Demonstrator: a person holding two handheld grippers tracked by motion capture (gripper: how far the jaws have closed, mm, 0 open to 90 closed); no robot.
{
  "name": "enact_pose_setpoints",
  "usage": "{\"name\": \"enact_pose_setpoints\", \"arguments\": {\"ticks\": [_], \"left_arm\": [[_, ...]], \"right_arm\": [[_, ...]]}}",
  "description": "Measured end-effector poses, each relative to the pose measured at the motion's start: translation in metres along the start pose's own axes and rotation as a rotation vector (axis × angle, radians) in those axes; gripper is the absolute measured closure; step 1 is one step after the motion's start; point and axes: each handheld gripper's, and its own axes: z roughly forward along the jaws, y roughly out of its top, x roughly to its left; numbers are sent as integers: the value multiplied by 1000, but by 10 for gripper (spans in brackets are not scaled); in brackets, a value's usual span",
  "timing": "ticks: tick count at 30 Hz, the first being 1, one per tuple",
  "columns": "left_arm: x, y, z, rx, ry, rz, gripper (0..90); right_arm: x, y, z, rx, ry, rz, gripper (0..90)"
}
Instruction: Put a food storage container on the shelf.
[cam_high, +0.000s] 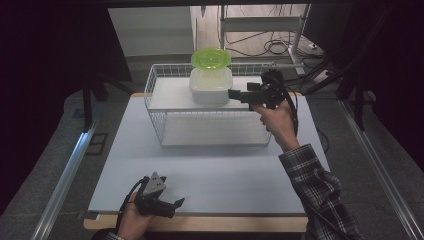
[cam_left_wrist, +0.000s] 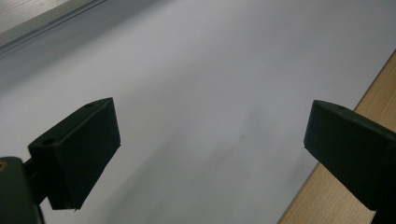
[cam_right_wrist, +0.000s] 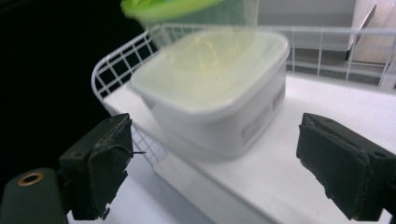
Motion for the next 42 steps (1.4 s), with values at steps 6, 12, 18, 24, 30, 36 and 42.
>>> {"name": "enact_pose_setpoints", "arguments": {"ticks": [6,12,18,24,30,36,42], "left_arm": [[0,0,0,3,2,4,32],[0,0,0,4,1,2,32],[0,0,0,4,1,1,32],[-1,0,1,3,2,5,31],[-1,-1,1,0,2,8,29],[-1,-1,1,3,1,12,27],[-2,-1,2,5,1,14,24]], "right_arm": [[8,-31,-8,26,-1,-62,80],[14,-85,-16,92,1,-107,43],[11,-121,-20,140,-19,-114,31],[9,-161,-23,177,-37,-129,30],[6,-196,-23,232,-47,-151,32],[5,-224,-23,299,-80,-185,28],[8,-237,-17,360,-110,-236,19]]}}
